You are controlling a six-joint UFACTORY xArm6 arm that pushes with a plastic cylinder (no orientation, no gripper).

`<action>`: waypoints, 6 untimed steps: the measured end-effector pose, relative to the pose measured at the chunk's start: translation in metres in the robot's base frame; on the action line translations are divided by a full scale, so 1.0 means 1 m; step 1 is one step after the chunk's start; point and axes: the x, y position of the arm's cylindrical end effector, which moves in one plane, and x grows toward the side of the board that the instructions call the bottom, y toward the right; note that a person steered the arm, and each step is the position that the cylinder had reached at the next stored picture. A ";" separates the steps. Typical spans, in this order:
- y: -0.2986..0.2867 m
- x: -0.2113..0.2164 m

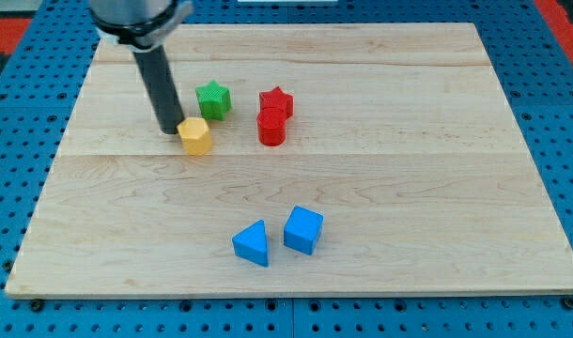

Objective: Place the blue cube in between the yellow blocks

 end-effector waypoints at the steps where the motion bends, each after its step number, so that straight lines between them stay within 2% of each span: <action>1: -0.032 0.022; 2: -0.009 0.071; 5: 0.058 0.043; 6: 0.117 0.056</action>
